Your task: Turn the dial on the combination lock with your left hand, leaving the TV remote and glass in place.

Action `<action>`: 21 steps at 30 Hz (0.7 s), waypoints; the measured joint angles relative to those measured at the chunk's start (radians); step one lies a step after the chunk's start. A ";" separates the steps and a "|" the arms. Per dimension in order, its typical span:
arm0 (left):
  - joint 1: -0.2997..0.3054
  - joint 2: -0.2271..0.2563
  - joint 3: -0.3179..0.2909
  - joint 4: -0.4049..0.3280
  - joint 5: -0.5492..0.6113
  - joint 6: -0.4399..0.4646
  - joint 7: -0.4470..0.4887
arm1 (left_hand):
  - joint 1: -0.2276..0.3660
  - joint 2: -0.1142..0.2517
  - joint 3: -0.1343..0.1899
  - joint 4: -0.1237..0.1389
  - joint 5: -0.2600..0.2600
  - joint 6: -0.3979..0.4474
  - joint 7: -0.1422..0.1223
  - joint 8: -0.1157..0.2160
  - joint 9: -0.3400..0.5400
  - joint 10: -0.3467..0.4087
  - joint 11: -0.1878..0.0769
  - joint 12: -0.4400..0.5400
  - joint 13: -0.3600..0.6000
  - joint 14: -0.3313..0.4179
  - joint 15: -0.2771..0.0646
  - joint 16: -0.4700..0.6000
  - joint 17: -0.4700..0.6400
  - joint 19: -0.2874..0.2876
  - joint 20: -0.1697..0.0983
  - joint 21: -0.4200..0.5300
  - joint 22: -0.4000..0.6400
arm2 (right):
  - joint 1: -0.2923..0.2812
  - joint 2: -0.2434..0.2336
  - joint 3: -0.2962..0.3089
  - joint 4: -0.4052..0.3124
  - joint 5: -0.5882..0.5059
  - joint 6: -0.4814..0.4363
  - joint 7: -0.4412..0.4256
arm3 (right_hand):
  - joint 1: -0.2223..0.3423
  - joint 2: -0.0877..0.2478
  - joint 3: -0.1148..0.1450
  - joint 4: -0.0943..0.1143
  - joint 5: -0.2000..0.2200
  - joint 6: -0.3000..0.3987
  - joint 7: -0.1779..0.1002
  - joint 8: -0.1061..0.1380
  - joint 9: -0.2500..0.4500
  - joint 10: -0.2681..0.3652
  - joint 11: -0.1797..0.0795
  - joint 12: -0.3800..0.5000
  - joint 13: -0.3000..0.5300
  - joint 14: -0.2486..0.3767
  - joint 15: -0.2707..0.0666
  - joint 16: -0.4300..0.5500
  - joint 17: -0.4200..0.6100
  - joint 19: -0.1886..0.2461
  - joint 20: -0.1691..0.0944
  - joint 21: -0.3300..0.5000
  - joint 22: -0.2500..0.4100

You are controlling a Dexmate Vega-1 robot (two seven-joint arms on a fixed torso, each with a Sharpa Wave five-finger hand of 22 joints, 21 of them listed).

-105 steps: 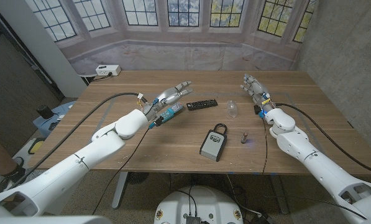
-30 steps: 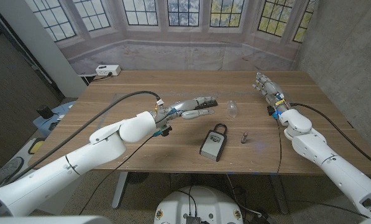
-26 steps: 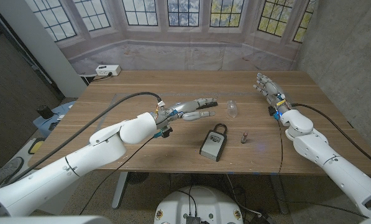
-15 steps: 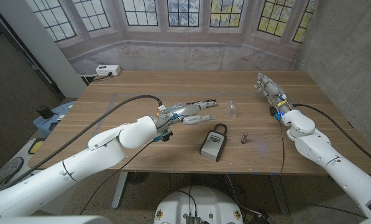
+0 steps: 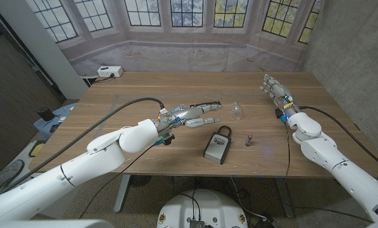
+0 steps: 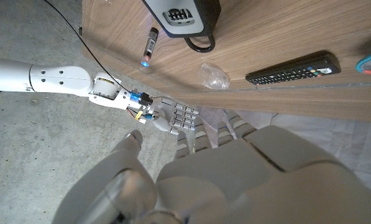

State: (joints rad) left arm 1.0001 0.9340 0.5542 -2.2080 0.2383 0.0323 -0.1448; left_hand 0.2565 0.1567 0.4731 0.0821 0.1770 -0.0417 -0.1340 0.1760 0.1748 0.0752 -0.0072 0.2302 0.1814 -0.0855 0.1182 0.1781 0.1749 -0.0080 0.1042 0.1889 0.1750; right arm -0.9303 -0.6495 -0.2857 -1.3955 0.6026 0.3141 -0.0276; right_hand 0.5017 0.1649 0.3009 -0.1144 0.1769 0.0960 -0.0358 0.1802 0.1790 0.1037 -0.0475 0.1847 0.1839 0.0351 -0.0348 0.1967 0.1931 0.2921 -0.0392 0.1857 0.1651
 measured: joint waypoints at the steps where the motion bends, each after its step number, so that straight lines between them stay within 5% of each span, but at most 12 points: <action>1: -0.001 0.000 0.001 0.001 0.000 -0.002 -0.005 | -0.005 0.001 -0.002 0.004 0.000 -0.004 0.000 0.000 0.000 0.000 0.000 0.000 0.000 0.000 0.000 0.000 0.000 -0.003 0.003 0.000 0.000 | 0.000 0.002 0.000 0.006 0.000 0.003 0.001 | 0.000 0.000 0.000 0.000 0.000 0.000 0.000 0.000 0.000 0.000 0.000 0.000 0.000 -0.001 -0.001 0.000 0.000 0.000 0.000 0.000 0.000; 21: -0.010 -0.002 0.038 -0.022 0.048 0.017 -0.059 | -0.102 0.007 -0.027 0.084 0.000 -0.057 0.040 -0.006 0.000 0.031 0.020 -0.008 0.000 -0.019 0.011 0.000 0.000 -0.072 0.005 -0.005 0.000 | 0.012 0.013 0.004 0.067 0.008 0.050 0.038 | 0.000 0.000 0.000 0.000 0.000 0.000 0.000 0.000 0.000 -0.007 0.001 0.000 0.000 -0.001 -0.001 0.000 0.000 -0.004 -0.004 0.000 0.000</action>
State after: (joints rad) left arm 0.9899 0.9319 0.5918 -2.2298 0.2859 0.0489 -0.2033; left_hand 0.1540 0.1634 0.4465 0.1662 0.1771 -0.0992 -0.0940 0.1697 0.1747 0.1059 0.0124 0.2218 0.1816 -0.1041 0.1287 0.1781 0.1747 -0.0801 0.1096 0.1840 0.1749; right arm -0.9185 -0.6361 -0.2816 -1.3282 0.6104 0.3644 0.0105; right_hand 0.5017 0.1650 0.3008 -0.1144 0.1770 0.0961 -0.0357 0.1802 0.1790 0.0971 -0.0466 0.1848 0.1839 0.0343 -0.0355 0.1968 0.1929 0.2884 -0.0427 0.1857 0.1651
